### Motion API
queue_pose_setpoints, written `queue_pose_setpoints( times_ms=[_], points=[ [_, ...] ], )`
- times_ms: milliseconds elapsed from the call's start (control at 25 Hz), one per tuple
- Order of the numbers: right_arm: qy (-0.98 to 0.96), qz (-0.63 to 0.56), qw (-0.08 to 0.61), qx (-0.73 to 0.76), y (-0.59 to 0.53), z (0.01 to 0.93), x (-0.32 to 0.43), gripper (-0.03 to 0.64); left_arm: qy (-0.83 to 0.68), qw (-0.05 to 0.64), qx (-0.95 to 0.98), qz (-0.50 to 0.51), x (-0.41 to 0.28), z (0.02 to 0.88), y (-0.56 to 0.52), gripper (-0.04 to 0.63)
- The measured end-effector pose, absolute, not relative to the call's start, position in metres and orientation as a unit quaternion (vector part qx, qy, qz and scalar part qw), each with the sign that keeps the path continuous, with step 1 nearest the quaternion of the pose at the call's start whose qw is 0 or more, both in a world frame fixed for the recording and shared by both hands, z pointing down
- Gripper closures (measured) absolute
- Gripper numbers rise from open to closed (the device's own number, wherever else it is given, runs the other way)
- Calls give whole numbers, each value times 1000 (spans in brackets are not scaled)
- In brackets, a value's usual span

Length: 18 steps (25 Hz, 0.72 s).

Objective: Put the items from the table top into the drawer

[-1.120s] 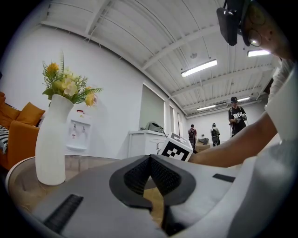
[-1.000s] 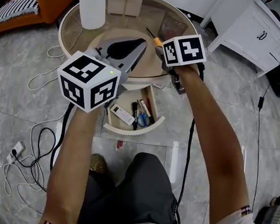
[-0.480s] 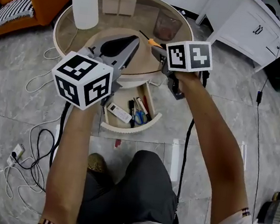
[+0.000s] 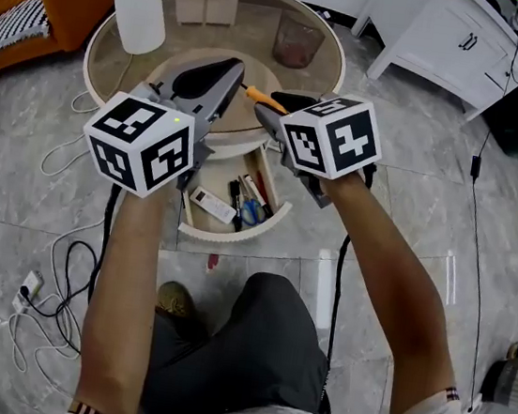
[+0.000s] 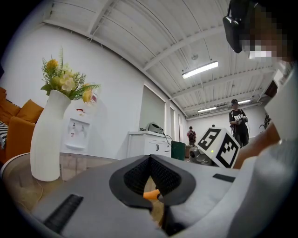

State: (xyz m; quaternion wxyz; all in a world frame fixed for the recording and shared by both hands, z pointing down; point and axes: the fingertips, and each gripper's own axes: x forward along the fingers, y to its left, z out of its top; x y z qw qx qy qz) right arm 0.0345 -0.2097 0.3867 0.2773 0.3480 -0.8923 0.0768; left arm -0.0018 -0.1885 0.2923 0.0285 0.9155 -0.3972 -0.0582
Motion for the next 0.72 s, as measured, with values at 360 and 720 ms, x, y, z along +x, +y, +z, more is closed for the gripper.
queue_pose_setpoints(
  times_ms=[360, 720],
  points=[
    [-894, 68, 300, 325, -184, 400, 29, 491, -401, 28, 913, -63, -9, 289, -185, 597],
    [-885, 45, 335, 321, -171, 409, 31, 489, -403, 32, 911, -76, -11, 284, -181, 597]
  ],
)
